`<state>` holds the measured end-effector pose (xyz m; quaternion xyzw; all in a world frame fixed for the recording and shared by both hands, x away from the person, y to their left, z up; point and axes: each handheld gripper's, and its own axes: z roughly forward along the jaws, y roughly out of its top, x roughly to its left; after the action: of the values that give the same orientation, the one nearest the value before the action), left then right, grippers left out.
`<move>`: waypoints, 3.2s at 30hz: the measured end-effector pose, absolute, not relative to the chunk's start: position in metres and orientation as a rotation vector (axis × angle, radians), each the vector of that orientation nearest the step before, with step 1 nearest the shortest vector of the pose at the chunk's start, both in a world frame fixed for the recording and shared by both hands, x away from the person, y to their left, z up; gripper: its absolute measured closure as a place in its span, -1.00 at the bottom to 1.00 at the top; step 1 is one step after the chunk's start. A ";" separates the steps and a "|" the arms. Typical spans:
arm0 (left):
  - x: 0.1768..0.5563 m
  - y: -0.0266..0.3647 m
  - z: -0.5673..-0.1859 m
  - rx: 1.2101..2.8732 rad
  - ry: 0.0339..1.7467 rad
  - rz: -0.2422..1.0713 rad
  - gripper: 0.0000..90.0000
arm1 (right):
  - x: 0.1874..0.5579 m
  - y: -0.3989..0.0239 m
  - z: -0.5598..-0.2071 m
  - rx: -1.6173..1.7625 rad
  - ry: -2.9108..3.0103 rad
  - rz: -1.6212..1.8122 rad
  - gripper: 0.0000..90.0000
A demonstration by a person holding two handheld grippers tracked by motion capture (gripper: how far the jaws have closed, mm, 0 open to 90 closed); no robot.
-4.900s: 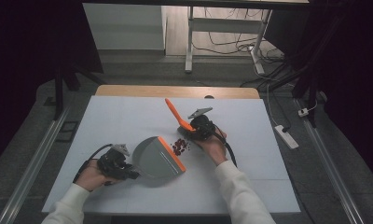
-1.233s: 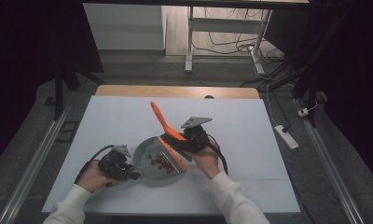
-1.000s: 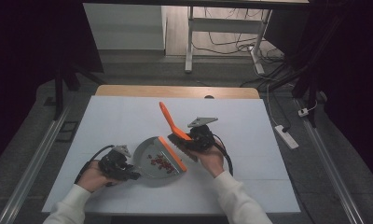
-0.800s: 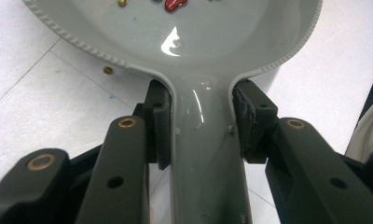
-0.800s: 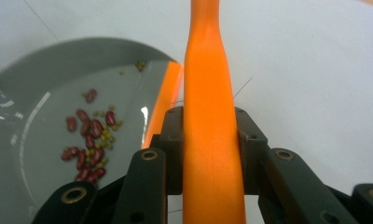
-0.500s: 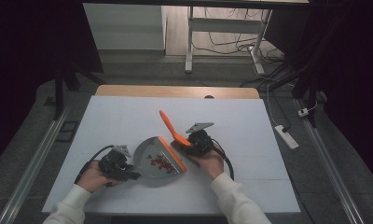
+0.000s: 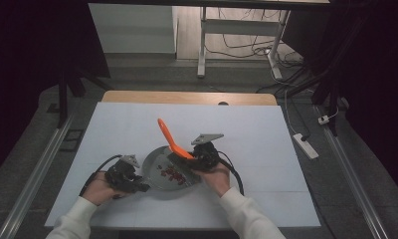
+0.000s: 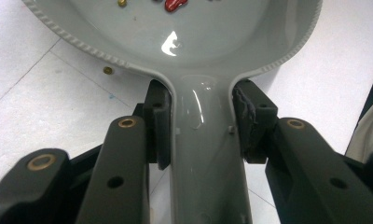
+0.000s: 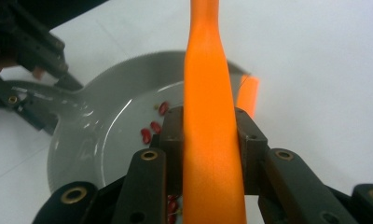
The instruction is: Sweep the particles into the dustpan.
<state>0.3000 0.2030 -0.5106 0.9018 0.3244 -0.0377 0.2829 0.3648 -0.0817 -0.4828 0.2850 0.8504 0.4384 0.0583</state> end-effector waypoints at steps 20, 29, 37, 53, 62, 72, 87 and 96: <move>0.293 0.213 -0.509 2.350 0.837 -0.070 0.38 | 0.383 -0.123 -0.470 0.963 2.423 1.308 0.54; 0.277 0.238 -0.505 2.318 0.870 -0.049 0.38 | 0.379 -0.117 -0.470 0.935 2.436 1.312 0.54; 0.249 0.271 -0.503 2.300 0.931 -0.015 0.38 | 0.375 -0.103 -0.474 0.901 2.475 1.300 0.54; 0.206 0.325 -0.499 2.342 0.983 -0.022 0.38 | 0.374 -0.055 -0.491 0.813 2.564 1.267 0.54; 0.205 0.331 -0.505 2.344 1.007 -0.035 0.38 | 0.375 -0.033 -0.498 0.797 2.590 1.274 0.54; 0.214 0.322 -0.512 2.363 1.004 -0.063 0.38 | 0.368 -0.006 -0.502 0.738 2.667 1.235 0.54; 0.218 0.319 -0.517 2.346 1.003 -0.076 0.38 | 0.341 0.026 -0.500 0.621 2.787 1.280 0.54; 0.216 0.318 -0.520 2.334 1.007 -0.072 0.38 | 0.351 0.004 -0.481 0.685 2.666 1.338 0.54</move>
<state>0.2163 0.3181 -0.5200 0.8770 0.3784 -0.0271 0.2949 0.3514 0.0037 -0.4809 0.2237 0.8703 0.4369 0.0404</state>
